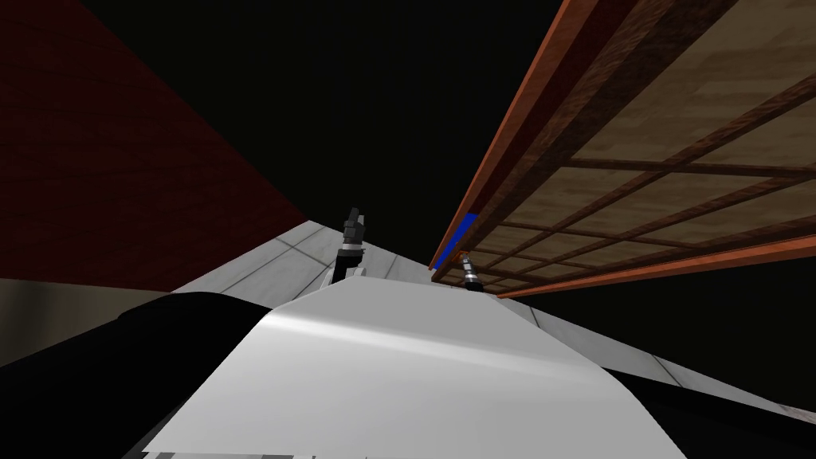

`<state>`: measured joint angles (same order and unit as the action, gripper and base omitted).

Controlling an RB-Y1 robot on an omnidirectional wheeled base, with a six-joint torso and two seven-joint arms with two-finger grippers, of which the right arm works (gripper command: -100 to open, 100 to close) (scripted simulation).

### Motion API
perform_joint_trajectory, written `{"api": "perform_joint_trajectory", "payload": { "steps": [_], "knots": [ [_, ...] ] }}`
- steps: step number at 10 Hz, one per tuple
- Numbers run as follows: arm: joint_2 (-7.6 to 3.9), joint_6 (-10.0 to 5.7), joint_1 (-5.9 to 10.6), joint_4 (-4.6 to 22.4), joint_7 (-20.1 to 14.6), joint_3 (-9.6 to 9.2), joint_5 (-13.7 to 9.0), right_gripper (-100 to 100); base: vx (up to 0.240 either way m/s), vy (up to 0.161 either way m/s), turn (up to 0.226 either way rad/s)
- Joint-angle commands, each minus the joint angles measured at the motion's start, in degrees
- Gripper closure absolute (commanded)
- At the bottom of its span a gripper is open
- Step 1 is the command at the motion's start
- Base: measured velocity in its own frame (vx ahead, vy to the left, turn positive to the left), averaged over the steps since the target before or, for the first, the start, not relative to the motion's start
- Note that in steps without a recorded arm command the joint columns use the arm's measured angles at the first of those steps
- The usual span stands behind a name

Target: Pull the door open

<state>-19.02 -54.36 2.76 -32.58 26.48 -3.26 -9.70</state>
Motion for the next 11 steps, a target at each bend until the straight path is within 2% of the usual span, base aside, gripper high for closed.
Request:
{"api": "perform_joint_trajectory", "payload": {
  "steps": [1,4,5,6,10,11],
  "knots": [
    [0.62,-0.55,0.40,1.4,-2.9,-0.55,-0.2,100,-0.037,-0.017,0.040],
    [0.63,-0.48,0.35,1.3,-5.8,-0.64,-0.5,100,-0.028,-0.015,0.031],
    [0.63,-0.41,0.30,1.2,-7.9,-0.72,-0.8,100,-0.027,-0.015,0.046],
    [0.63,-0.41,0.30,1.2,-8.2,-0.72,-0.8,100,-0.020,-0.014,0.023],
    [0.63,-0.20,0.15,0.9,-14.8,-0.98,-1.9,100,-0.036,-0.016,0.043],
    [0.63,-0.20,0.15,0.9,-15.4,-0.98,-1.9,100,-0.028,-0.012,0.021]
  ]
}}
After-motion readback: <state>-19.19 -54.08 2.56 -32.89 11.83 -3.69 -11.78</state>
